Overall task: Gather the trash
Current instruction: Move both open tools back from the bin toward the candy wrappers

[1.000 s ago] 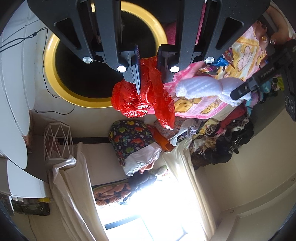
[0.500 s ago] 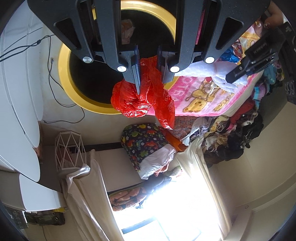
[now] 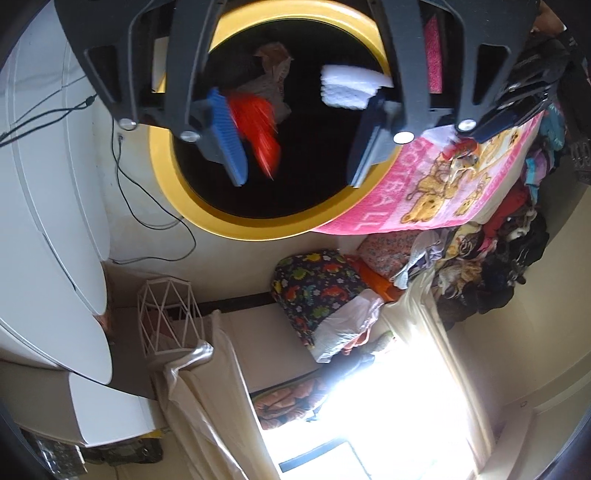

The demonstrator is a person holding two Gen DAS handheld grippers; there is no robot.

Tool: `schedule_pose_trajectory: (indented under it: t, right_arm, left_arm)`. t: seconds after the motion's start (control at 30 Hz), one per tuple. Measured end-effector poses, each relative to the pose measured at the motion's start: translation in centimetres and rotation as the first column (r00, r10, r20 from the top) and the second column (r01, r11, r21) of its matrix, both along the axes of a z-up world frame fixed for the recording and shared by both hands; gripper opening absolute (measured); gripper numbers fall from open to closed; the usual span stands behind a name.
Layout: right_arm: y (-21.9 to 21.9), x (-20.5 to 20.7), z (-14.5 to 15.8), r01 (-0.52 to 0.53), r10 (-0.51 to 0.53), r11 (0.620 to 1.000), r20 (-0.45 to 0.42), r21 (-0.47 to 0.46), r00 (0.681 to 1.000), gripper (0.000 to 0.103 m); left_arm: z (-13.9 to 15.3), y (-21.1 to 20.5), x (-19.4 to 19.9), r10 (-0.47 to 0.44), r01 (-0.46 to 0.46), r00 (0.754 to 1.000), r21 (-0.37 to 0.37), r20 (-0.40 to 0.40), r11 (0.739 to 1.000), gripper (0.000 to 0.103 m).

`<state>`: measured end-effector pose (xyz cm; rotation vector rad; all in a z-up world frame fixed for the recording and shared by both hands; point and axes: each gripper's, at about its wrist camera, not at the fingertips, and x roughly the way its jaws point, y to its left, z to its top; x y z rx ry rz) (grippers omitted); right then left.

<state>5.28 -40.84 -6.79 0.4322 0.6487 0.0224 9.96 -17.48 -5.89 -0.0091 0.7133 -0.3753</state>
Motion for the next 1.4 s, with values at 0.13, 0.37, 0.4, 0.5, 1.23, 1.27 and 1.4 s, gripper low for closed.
schedule_pose_trajectory:
  t: [0.13, 0.37, 0.4, 0.5, 1.23, 1.27, 1.4]
  right_arm:
    - [0.2, -0.2, 0.1, 0.01, -0.01, 1.0, 0.005, -0.013, 1.0, 0.071]
    - [1.8, -0.6, 1.3, -0.008, 0.01, 0.999, 0.049, -0.045, 0.999, 0.084]
    - [2.1, -0.6, 1.6, -0.013, 0.016, 0.999, 0.056, -0.047, 0.998, 0.084]
    - [3.0, -0.6, 2.1, -0.034, 0.038, 0.998, 0.073, -0.054, 0.997, 0.086]
    - [10.8, -0.9, 4.3, -0.235, 0.247, 0.966, 0.13, -0.105, 0.96, 0.089]
    - [11.1, -0.8, 4.4, -0.247, 0.26, 0.963, 0.132, -0.109, 0.957, 0.089]
    - [12.7, -1.0, 4.4, -0.29, 0.304, 0.95, 0.133, -0.116, 0.943, 0.089]
  left_arm:
    - [0.7, 0.7, -0.3, 0.029, -0.028, 0.999, -0.031, 0.024, 0.999, 0.092]
    - [2.2, 2.5, -0.7, 0.092, -0.088, 0.993, -0.058, 0.07, 0.994, 0.092]
    - [2.4, 2.7, -0.7, 0.098, -0.094, 0.992, -0.062, 0.074, 0.994, 0.092]
    - [3.0, 3.8, -0.8, 0.127, -0.121, 0.988, -0.072, 0.093, 0.99, 0.092]
    - [6.1, 12.3, -1.6, 0.32, -0.299, 0.934, -0.14, 0.16, 0.944, 0.092]
    - [6.1, 12.7, -1.6, 0.326, -0.305, 0.932, -0.141, 0.161, 0.942, 0.092]
    - [6.3, 14.5, -1.8, 0.359, -0.337, 0.92, -0.148, 0.16, 0.93, 0.092]
